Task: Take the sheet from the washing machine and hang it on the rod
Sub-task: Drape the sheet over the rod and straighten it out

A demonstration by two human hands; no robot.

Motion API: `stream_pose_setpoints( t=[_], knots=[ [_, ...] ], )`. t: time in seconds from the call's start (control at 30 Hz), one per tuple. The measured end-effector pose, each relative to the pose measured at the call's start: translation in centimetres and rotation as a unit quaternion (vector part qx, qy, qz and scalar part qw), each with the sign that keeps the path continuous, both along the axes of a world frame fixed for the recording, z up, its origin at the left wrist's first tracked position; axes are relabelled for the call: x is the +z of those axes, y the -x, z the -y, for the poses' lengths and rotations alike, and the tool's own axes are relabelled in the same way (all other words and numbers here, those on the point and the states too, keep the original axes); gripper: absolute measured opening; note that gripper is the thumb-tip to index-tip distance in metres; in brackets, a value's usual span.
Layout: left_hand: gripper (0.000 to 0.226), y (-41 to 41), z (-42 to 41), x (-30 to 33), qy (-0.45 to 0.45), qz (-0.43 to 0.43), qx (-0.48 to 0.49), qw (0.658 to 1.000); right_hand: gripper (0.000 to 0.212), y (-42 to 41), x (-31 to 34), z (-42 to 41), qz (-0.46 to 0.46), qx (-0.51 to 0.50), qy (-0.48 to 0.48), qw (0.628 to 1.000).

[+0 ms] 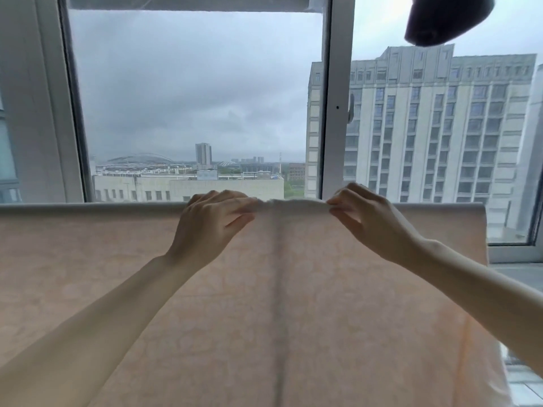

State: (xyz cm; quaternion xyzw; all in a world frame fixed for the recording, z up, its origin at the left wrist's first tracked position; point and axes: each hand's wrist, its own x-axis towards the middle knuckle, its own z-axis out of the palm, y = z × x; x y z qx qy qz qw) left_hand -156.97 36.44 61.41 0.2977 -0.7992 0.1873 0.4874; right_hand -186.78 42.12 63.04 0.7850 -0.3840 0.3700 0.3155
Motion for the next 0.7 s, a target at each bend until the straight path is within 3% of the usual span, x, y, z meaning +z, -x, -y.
stream_pose_setpoints(
  t=[0.17,0.3,0.43,0.6,0.7],
  knots=[
    [0.012,3.9,-1.5,0.6,-0.05,-0.126,-0.076,0.988,0.012,1.3,0.7,-0.1,0.012,0.032,0.003,0.999],
    [0.005,5.6,-3.5,0.5,-0.041,-0.186,-0.097,0.977,0.017,1.6,1.0,-1.6,0.095,0.034,0.094,0.99],
    [0.007,5.7,-4.6,-1.5,-0.003,-0.128,-0.081,0.988,0.019,2.9,-2.5,-2.4,0.033,0.032,0.14,0.989],
    [0.007,4.8,-4.3,-1.4,-0.002,-0.09,-0.048,0.995,0.014,3.4,-4.9,-2.1,-0.033,0.07,0.1,0.992],
    [0.007,4.6,-4.3,-1.5,-0.023,-0.077,-0.056,0.995,0.011,4.7,-2.8,-2.8,-0.031,0.001,0.09,0.995]
  ],
)
